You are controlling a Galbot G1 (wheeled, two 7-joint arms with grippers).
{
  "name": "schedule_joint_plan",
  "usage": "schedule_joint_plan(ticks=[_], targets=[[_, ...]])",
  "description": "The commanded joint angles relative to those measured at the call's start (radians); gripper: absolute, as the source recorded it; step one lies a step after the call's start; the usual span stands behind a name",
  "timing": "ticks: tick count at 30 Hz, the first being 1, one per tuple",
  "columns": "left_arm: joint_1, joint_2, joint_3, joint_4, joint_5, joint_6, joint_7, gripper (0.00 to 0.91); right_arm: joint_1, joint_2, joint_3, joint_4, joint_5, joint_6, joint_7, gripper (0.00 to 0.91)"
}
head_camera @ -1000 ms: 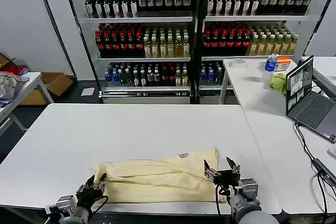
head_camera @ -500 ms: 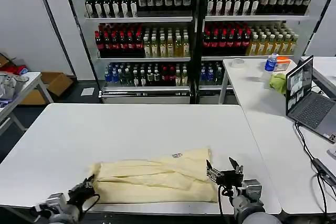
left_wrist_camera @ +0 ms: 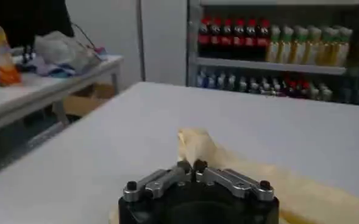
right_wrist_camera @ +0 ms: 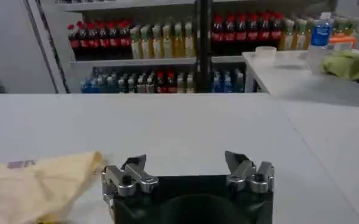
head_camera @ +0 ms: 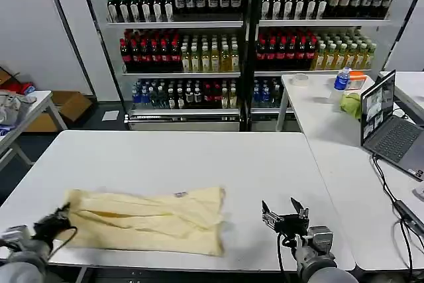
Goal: Fold and organize the clothes.
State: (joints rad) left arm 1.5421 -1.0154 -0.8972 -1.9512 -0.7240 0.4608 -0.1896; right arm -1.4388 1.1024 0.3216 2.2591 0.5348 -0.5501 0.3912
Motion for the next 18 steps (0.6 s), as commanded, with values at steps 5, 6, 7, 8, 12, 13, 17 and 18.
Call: schedule_joint_plan(ticks=[5,6,7,8,12,13,17,18], targets=[[0.017,0.004,-0.012,-0.235,-0.087,0.061,-0.023,0.01,0.007,-0.005,-0.004,-0.01,0.003,0.0,-0.002,0.907],[0.019,-0.013,0.0,-0.27,-0.088,0.066,-0.021,0.01,0.007,-0.006,-0.004,-0.012,0.003,0.0,-0.002,0.907],[0.022,-0.023,0.019,-0.303,-0.101,0.073,-0.023,0.01,0.008,-0.007,-0.003,-0.013,0.003,0.0,-0.003,0.907],[0.022,-0.034,0.04,-0.339,-0.127,0.084,-0.03,0.01,0.009,-0.01,-0.003,-0.015,0.004,0.0,-0.003,0.907],[0.013,-0.058,0.106,-0.393,-0.198,0.105,-0.054,0.01,0.014,-0.018,-0.002,-0.018,0.014,0.0,-0.003,0.907],[0.009,-0.065,0.124,-0.4,-0.209,0.109,-0.06,0.01,0.017,-0.02,-0.001,-0.02,0.016,0.0,-0.003,0.907],[-0.003,-0.103,0.207,-0.415,-0.238,0.114,-0.09,0.01,0.026,-0.023,-0.003,-0.029,0.023,0.0,-0.003,0.907],[-0.005,-0.115,0.223,-0.418,-0.238,0.114,-0.096,0.01,0.028,-0.024,-0.005,-0.03,0.023,0.0,-0.003,0.907]])
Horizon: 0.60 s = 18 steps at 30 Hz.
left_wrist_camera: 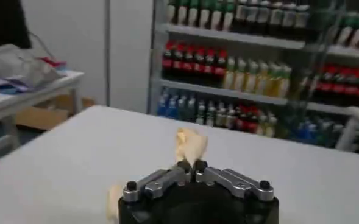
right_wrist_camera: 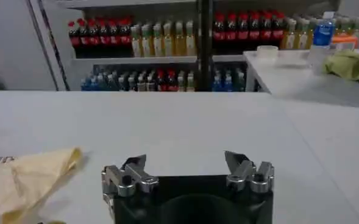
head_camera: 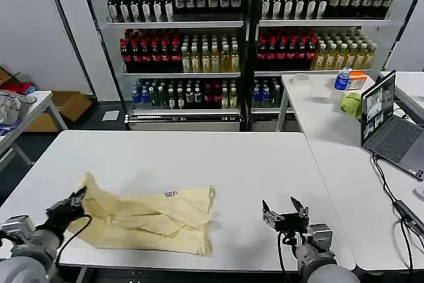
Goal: Fold and organize the clothes.
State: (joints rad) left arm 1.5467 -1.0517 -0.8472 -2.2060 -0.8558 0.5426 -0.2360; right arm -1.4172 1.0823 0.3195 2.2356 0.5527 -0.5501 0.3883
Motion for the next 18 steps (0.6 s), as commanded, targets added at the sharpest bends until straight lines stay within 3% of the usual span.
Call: schedule_joint_plan(ticks=[1,9,18], targets=[[-0.013,-0.09,0.19,-0.164,-0.106,0.032,-0.056,0.01,0.007,-0.003,-0.005,-0.008,0.005,0.001,0.0,0.907],[-0.082,-0.196,0.359,-0.094,-0.023,0.015,-0.113,0.01,0.024,-0.006,-0.019,-0.018,0.008,0.0,0.001,0.907],[-0.151,-0.247,0.476,-0.007,0.028,0.007,-0.136,0.01,0.019,-0.015,-0.015,-0.018,0.012,0.002,0.0,0.907]])
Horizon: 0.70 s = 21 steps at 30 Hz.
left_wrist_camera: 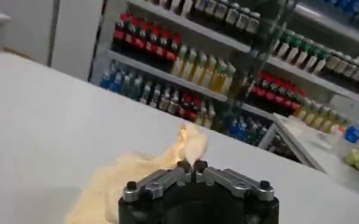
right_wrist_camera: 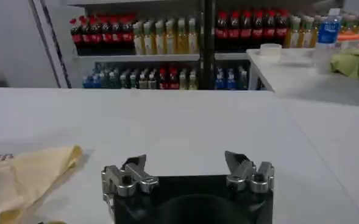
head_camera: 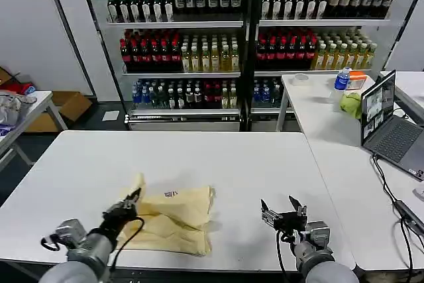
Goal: Fold and organize the clothes.
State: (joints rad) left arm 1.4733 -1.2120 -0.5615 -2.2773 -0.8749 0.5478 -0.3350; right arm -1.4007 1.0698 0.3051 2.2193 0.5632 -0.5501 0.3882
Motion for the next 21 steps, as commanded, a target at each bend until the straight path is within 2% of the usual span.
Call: schedule_joint_plan(ticks=[1,10,11,12,13,21], targets=[[-0.086,-0.09,0.202,0.083,0.057,0.001,-0.037,0.01,0.003,-0.002,-0.001,-0.002,0.001,0.002,0.0,0.907],[-0.125,-0.098,0.262,0.168,0.104,0.002,-0.022,0.01,0.001,0.003,0.0,-0.002,0.001,0.003,-0.001,0.907],[-0.123,-0.095,0.267,0.168,0.108,0.007,-0.015,0.04,0.0,0.002,0.001,-0.002,0.001,0.003,-0.001,0.907],[-0.12,-0.091,0.271,0.167,0.109,0.013,-0.008,0.373,-0.001,0.002,0.002,-0.003,0.001,0.003,-0.002,0.907],[-0.114,-0.084,0.275,0.164,0.109,0.021,0.005,0.897,-0.001,0.002,0.004,-0.003,0.001,0.004,-0.002,0.907],[-0.087,-0.056,0.289,0.094,0.071,0.029,0.103,0.907,-0.001,0.004,0.007,-0.004,0.001,0.003,-0.001,0.907]])
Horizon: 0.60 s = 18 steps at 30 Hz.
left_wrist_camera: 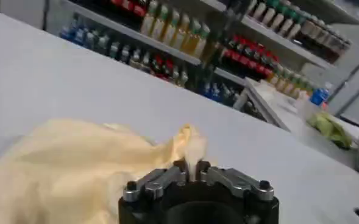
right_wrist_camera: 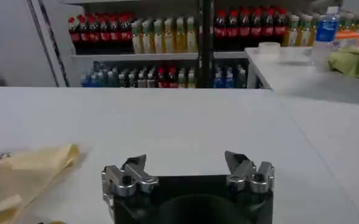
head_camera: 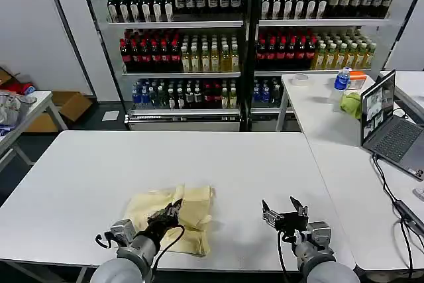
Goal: Fold and organize the clothes.
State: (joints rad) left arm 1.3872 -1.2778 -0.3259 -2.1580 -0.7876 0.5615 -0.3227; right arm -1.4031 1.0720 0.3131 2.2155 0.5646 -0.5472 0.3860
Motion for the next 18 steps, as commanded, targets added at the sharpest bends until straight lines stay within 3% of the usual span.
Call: schedule_joint_plan(ticks=[1,9,18], targets=[[-0.002,0.01,0.056,-0.032,-0.031,0.015,0.1,0.907,0.002,0.004,-0.002,0.0,0.0,0.0,0.002,0.907],[0.03,0.014,-0.001,-0.096,-0.161,0.015,0.124,0.907,0.003,0.009,-0.004,0.002,-0.002,-0.002,0.005,0.907],[0.145,0.117,-0.348,-0.11,-0.099,-0.023,0.071,0.907,-0.007,0.014,0.007,0.006,-0.002,0.004,0.0,0.907]])
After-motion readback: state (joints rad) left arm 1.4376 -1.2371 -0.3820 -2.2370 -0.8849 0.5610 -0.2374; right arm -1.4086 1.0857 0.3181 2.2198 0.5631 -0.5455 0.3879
